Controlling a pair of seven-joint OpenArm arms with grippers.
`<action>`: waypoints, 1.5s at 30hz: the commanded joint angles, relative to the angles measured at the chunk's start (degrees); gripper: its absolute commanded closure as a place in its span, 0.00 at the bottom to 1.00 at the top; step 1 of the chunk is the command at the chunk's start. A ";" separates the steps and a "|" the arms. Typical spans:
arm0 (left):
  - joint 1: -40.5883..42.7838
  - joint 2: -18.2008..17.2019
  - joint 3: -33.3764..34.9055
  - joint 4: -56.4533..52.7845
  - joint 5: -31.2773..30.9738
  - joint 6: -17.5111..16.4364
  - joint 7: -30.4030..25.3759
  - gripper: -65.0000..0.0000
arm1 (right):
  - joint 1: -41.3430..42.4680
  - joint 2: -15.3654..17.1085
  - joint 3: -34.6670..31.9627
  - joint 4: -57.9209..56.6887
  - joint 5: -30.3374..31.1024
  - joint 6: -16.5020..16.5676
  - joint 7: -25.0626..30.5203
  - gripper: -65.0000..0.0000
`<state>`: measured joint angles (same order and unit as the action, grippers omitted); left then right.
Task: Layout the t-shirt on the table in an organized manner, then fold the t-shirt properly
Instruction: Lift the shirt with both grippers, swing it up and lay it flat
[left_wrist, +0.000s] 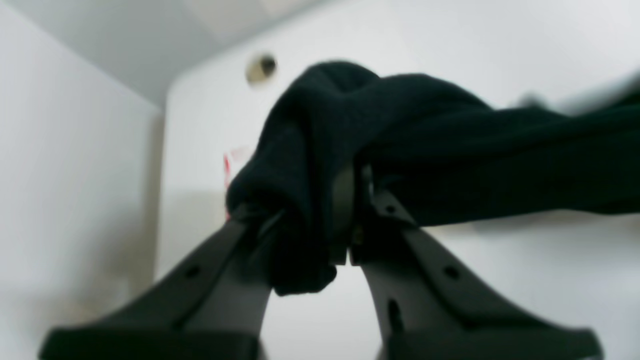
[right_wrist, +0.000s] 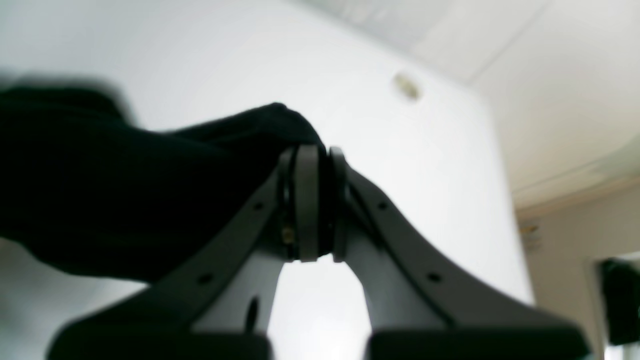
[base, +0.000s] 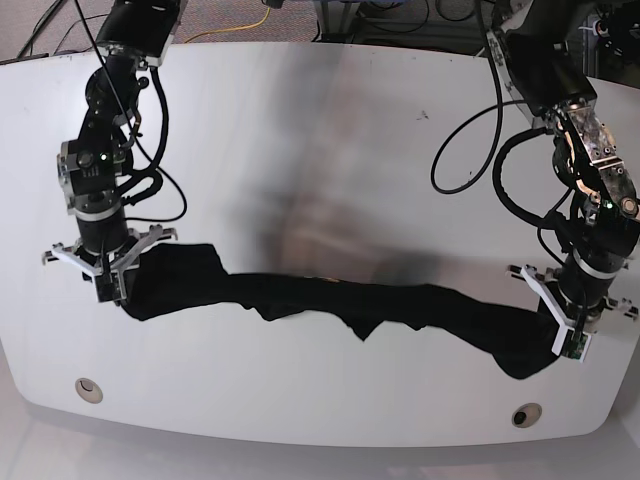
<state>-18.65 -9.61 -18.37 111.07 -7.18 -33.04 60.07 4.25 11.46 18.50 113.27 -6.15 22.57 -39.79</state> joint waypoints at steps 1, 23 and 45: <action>-4.69 -0.46 -0.05 0.98 0.28 0.47 -1.66 1.00 | 3.70 2.21 0.00 0.35 -0.48 -0.81 1.59 1.00; -27.45 2.44 0.04 -2.10 0.19 0.47 -1.83 1.00 | 28.06 2.56 -0.17 -12.57 -0.40 2.44 1.59 1.00; -4.16 1.12 -2.95 0.98 0.10 0.38 0.01 1.00 | 4.41 1.24 0.00 -0.09 0.04 5.17 -5.97 1.00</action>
<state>-25.15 -7.77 -19.94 111.13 -7.42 -32.99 61.04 10.98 12.78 18.20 110.52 -6.15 28.23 -46.78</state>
